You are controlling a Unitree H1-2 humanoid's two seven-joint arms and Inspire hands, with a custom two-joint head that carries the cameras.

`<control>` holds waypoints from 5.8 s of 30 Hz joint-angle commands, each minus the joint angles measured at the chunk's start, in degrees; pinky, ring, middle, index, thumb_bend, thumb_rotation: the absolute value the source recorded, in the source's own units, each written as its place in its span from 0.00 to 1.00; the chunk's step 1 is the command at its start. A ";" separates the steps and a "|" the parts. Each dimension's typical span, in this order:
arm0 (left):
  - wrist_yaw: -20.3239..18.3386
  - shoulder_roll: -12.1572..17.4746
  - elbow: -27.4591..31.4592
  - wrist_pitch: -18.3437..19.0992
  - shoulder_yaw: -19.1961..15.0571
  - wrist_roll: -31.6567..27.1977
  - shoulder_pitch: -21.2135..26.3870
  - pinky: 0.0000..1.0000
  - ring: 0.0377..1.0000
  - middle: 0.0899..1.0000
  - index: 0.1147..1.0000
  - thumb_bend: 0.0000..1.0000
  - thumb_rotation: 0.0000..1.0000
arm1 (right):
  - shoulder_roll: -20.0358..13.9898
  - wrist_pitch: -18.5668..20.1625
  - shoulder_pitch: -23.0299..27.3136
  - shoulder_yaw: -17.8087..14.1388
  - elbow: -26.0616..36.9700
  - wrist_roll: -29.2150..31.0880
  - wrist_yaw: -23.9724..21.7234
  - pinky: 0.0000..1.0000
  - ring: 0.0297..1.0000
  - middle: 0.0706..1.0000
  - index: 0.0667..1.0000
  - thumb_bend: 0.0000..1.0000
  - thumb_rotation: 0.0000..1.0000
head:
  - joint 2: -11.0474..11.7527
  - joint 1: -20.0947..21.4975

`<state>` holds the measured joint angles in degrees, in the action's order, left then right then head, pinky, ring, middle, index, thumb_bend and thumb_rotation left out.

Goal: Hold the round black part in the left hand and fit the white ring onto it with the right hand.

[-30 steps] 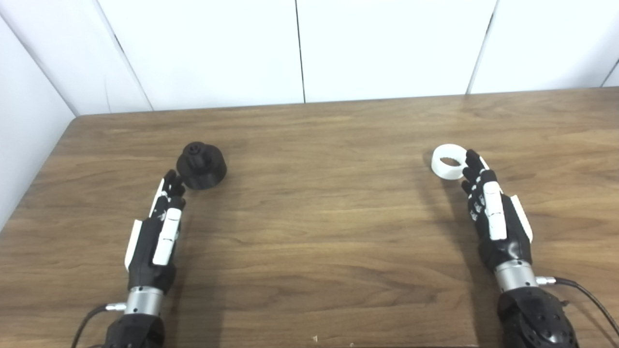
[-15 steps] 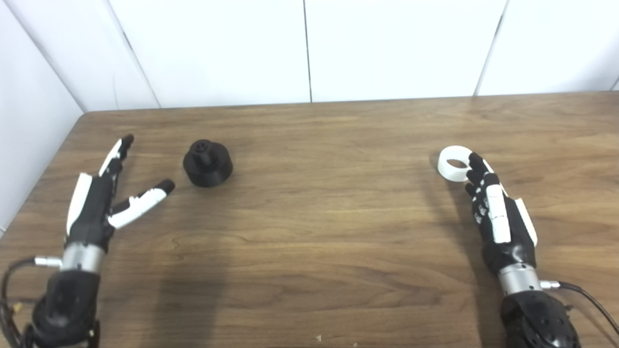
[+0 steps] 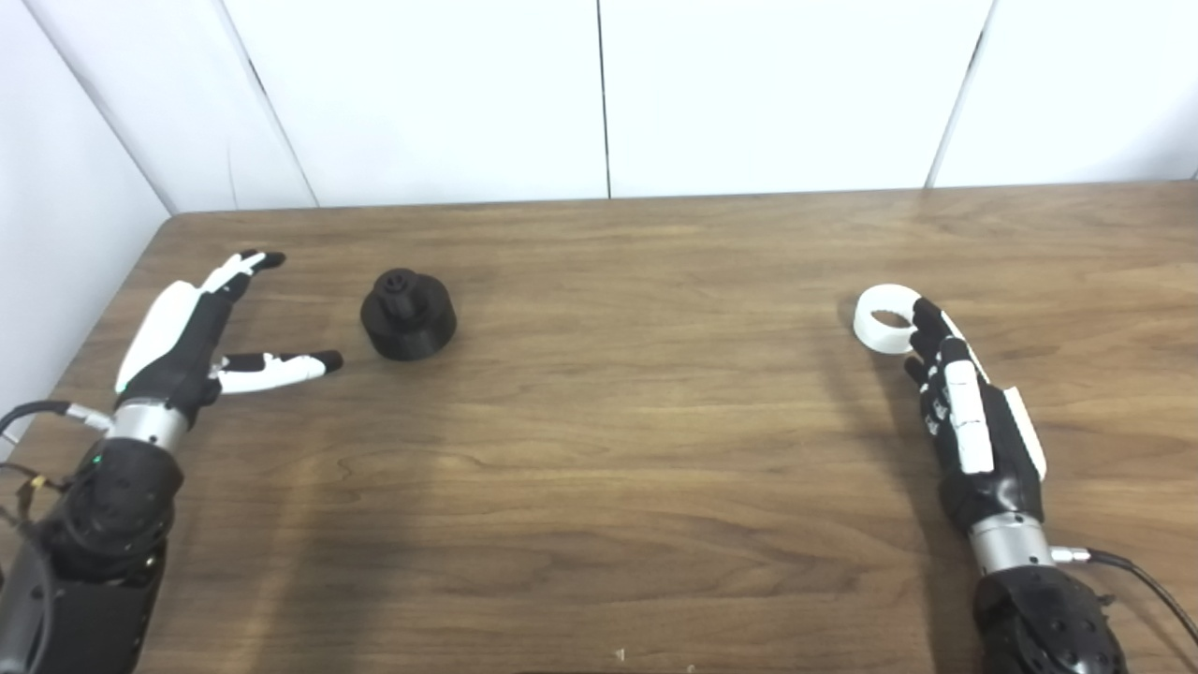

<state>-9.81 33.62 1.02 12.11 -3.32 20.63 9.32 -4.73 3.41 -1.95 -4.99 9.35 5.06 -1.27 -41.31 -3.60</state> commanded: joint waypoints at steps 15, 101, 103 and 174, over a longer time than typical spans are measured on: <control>-3.95 4.36 -8.14 -0.59 5.54 3.44 8.23 1.00 1.00 0.98 0.88 0.97 0.36 | -0.16 -2.03 0.44 -0.14 0.88 -1.59 0.59 0.98 0.97 0.96 0.92 0.52 0.97 | 0.54 -0.04; 1.59 -2.71 -22.04 -10.61 11.42 6.04 17.70 0.95 1.00 0.94 0.61 0.82 0.19 | -1.06 -3.25 -2.14 -0.91 1.29 -2.08 0.82 1.00 0.99 0.95 0.96 0.52 0.98 | 1.90 2.22; 1.85 -2.73 -21.98 -10.82 11.33 6.14 17.53 0.95 1.00 0.93 0.60 0.82 0.19 | -1.14 -3.28 -2.08 -0.89 1.16 -2.03 0.72 1.00 0.99 0.95 0.96 0.53 0.98 | 1.89 2.33; -7.82 -16.00 9.49 -13.35 26.20 12.49 -0.14 1.00 1.00 0.92 0.58 0.88 0.25 | -1.37 0.91 -1.38 -0.07 3.68 -2.89 -0.71 1.00 1.00 0.94 0.99 0.62 0.96 | -0.11 4.53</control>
<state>-17.45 16.94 8.76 -0.45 22.94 31.93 8.71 -5.42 5.36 -3.04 -5.10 11.10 2.18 -1.68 -41.40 0.88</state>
